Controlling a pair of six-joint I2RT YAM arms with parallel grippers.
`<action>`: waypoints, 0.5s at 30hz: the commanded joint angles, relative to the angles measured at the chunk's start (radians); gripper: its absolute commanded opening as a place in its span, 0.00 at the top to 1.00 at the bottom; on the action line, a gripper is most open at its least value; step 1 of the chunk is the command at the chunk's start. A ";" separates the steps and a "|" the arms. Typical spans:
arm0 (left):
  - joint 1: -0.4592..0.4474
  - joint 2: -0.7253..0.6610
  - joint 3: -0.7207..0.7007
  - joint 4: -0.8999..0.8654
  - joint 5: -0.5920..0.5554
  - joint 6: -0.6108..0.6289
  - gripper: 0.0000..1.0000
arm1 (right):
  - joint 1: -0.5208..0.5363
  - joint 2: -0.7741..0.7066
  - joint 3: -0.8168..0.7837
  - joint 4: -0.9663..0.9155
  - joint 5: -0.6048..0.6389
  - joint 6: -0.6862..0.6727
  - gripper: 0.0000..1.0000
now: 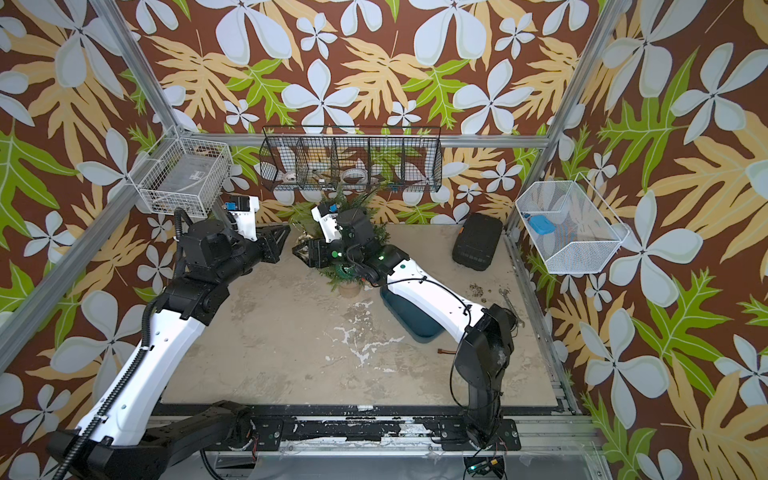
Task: Decorate the small christmas tree with ornaments
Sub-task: Hang an ornament on the christmas tree.
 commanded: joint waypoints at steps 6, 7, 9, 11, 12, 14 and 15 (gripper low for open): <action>0.002 -0.013 -0.013 0.020 -0.011 -0.011 0.77 | -0.001 -0.024 -0.062 0.060 -0.013 0.042 0.44; 0.002 -0.015 -0.015 0.020 -0.013 -0.011 0.76 | 0.000 -0.025 -0.066 0.061 -0.012 0.042 0.44; 0.003 -0.019 -0.017 0.018 -0.017 -0.011 0.76 | 0.000 -0.028 -0.074 0.064 -0.010 0.043 0.44; 0.003 -0.021 -0.022 0.018 -0.020 -0.011 0.76 | 0.000 -0.032 -0.081 0.068 -0.011 0.043 0.44; 0.002 -0.022 -0.023 0.018 -0.020 -0.011 0.76 | -0.001 -0.033 -0.085 0.068 -0.010 0.043 0.44; 0.001 -0.024 -0.024 0.018 -0.018 -0.012 0.75 | -0.001 -0.033 -0.092 0.071 -0.012 0.048 0.44; 0.002 -0.024 -0.026 0.019 -0.017 -0.014 0.74 | 0.000 -0.035 -0.098 0.075 -0.013 0.049 0.44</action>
